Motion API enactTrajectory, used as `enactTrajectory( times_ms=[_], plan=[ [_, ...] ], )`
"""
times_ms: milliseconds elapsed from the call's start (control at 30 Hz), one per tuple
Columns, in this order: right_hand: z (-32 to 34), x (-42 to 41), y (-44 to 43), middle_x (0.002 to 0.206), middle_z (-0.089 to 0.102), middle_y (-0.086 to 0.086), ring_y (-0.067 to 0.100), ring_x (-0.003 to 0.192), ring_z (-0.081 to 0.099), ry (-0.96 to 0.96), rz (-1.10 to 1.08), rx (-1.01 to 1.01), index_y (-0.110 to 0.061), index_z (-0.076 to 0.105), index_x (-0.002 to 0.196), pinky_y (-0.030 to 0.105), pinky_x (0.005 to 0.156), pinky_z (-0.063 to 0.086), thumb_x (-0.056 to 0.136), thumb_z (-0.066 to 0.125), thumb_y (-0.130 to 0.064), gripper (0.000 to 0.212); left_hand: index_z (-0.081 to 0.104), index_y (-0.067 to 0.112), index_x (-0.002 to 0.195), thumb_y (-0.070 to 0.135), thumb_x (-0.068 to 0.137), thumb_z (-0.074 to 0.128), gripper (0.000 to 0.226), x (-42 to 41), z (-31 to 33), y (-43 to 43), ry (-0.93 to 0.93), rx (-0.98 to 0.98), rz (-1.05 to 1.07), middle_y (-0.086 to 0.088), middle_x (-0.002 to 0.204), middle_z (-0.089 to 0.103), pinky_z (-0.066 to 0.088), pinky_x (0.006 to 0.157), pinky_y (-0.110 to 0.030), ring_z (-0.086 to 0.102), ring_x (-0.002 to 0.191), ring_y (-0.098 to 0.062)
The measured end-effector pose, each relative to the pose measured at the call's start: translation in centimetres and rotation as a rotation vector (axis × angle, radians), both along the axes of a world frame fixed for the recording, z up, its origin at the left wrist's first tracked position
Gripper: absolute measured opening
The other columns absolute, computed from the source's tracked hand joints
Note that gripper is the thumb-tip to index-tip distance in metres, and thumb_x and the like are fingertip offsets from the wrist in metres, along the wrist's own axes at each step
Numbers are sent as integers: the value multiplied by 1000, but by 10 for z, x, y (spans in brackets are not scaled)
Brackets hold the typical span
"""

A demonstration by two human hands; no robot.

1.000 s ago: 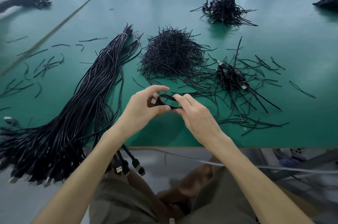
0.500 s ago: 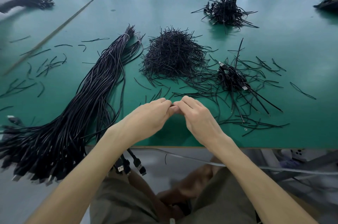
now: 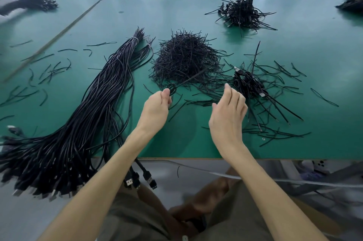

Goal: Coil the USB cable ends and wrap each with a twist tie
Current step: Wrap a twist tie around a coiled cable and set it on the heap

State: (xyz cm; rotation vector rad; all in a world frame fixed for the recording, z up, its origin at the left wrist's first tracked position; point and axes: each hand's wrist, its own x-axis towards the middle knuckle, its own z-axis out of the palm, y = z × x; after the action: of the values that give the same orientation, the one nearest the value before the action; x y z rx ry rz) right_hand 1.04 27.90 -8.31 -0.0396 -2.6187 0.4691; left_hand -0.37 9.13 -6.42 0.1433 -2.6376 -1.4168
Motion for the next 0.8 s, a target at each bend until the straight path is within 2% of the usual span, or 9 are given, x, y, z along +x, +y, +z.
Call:
enactTrajectory(
  times_ms=[133,200,333,467,633,800],
  plan=[
    [-3,-2,3,118,51,8,28,111,41,-125,-36,86,-11,57,119,39,93,30,106,49,-27,22,51,16,76,40,111,33,47,2,-4,13,-43,254,10,9,59,40,28,52,-31,34,51,-13],
    [-2,-1,3,113,54,7,27,107,41,-124,-30,95,-14,60,111,38,91,29,106,48,-28,20,51,16,76,40,111,34,46,4,-6,18,-47,274,-13,9,59,40,27,52,-30,34,52,-12],
    [-1,-1,4,109,56,4,25,105,42,-110,-4,68,-15,62,108,36,89,27,106,49,-25,16,52,16,77,41,111,34,46,6,-7,19,-32,248,-26,11,59,41,29,53,-29,35,52,-10],
    [3,1,4,100,57,3,23,96,44,6,40,-44,-13,60,101,33,84,26,105,54,-19,9,52,18,76,43,111,33,47,4,-9,18,-36,259,-31,15,52,40,28,52,-27,33,46,-6],
    [10,7,0,98,58,8,25,93,52,164,290,-242,-3,59,99,40,81,46,101,58,-8,6,51,19,75,45,110,31,48,5,-6,21,-75,85,-37,6,64,47,33,59,-33,42,57,-15],
    [14,17,2,97,56,7,25,88,55,223,429,-446,1,57,102,38,75,50,100,60,-10,12,52,24,82,52,109,23,49,15,1,32,-140,-256,-100,2,80,58,35,61,-35,54,73,-15]
  ],
)
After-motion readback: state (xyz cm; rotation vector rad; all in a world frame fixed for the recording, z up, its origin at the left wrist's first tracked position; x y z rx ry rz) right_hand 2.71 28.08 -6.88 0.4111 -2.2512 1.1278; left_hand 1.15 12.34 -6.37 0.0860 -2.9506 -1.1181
